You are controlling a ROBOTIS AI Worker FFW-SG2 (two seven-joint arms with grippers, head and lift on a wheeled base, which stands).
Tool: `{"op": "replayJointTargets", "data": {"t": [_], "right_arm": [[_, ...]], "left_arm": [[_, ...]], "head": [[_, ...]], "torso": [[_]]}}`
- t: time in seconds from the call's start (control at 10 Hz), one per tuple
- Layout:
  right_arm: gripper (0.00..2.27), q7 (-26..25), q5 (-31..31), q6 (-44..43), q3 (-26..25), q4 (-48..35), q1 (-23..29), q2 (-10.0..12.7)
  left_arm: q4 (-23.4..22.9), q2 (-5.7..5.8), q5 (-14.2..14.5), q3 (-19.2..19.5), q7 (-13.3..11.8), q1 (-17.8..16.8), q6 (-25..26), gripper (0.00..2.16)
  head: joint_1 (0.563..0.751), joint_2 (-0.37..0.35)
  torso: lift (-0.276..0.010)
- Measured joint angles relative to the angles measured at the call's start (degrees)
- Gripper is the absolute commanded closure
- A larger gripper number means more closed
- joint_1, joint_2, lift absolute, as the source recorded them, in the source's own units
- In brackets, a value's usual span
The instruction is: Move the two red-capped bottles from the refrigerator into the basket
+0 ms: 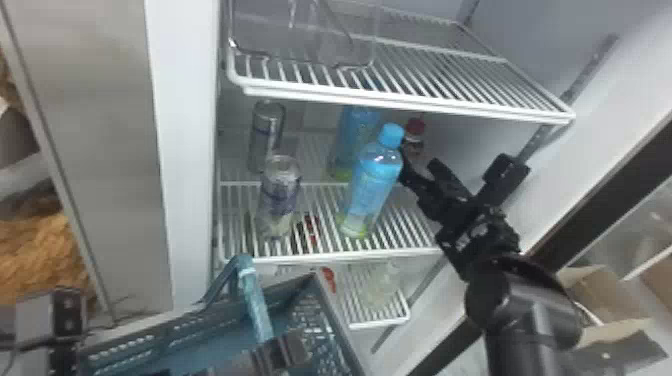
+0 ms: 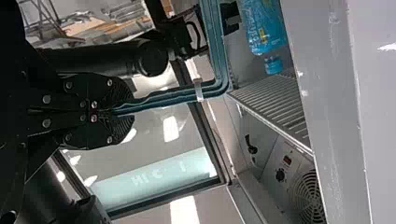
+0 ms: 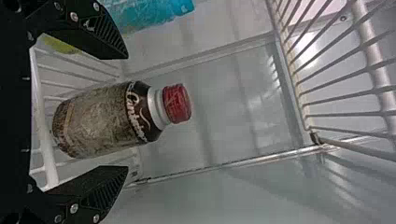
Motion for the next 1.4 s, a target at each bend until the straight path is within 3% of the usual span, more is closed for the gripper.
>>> {"op": "replayJointTargets", "data": {"t": [0.3,0.4,0.6,0.8,1.4], "right_arm": [[0.21,-0.17,0.58,0.02,0.85,2.66,-2.54,-0.40],[0.36,-0.18,0.75,0.02,1.02,3.21,-3.08,-0.53],[0.94,-0.35,0.90,0.02,1.04,3.95,-3.48,-0.57],[1.28,-0.46,1.01,0.42,1.01,4.41,-3.73,-0.58],[1.28,-0.52,1.19,0.79,0.89,-2.19,0.39,-0.58]], "left_arm": [[0.05,0.05,0.02,-0.02,0.00,0.00,-0.01,1.20],[0.12,0.05,0.02,-0.03,0.02,0.00,-0.01,1.20],[0.14,0.10,0.08,-0.02,0.04,0.00,-0.01,1.20],[0.14,0.14,0.14,-0.02,0.06,0.03,-0.14,1.20],[0.14,0.25,0.36,-0.09,0.06,0.14,-0.29,1.20]], "head": [[0.695,-0.350],[0.695,-0.350],[0.695,-0.350],[0.695,-0.350],[0.695,-0.350]], "torso": [[0.000],[0.000],[0.000],[0.000],[0.000]]}}
